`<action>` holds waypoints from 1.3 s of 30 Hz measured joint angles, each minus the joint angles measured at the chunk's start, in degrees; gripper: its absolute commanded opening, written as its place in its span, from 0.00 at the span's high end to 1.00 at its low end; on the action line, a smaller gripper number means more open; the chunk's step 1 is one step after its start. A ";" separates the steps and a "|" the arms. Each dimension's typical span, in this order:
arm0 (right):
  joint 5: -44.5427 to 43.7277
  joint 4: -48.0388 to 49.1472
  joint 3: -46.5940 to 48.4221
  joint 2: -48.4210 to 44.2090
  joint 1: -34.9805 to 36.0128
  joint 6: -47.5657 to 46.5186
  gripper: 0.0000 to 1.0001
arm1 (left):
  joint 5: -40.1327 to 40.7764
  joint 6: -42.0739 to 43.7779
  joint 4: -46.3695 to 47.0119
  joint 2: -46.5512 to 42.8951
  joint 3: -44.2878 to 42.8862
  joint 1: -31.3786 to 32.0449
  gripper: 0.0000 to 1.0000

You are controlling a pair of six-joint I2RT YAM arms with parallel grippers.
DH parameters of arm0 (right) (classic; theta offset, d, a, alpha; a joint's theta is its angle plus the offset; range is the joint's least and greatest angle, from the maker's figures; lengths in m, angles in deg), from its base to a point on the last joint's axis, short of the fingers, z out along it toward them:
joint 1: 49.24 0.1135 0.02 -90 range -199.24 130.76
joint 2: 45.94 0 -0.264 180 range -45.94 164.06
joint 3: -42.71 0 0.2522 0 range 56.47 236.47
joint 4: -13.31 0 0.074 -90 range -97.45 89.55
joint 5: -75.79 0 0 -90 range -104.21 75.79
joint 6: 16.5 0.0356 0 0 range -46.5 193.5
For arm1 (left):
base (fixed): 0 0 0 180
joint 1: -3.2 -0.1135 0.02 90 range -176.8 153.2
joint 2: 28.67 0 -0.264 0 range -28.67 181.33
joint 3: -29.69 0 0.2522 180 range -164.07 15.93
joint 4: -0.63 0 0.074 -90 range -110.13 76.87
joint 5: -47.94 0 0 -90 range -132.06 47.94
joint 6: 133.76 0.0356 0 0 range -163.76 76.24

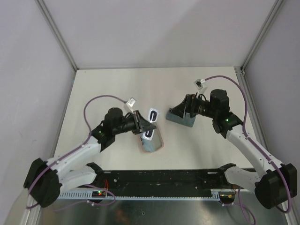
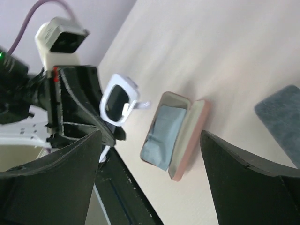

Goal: Organize the sunglasses

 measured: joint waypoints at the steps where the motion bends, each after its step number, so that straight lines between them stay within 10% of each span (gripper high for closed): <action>1: -1.81 -0.98 0.00 -0.35 0.02 -0.02 0.15 | 2.34 -0.92 -0.35 -2.32 1.79 -0.17 0.86; 20: -25.05 -1.49 -10.03 7.87 15.50 5.18 0.29 | 23.39 -12.83 -1.64 -7.08 14.84 1.01 0.85; 39: -23.78 10.14 -10.16 21.97 20.13 7.69 0.34 | 29.73 -12.83 1.79 -0.33 18.25 2.21 0.89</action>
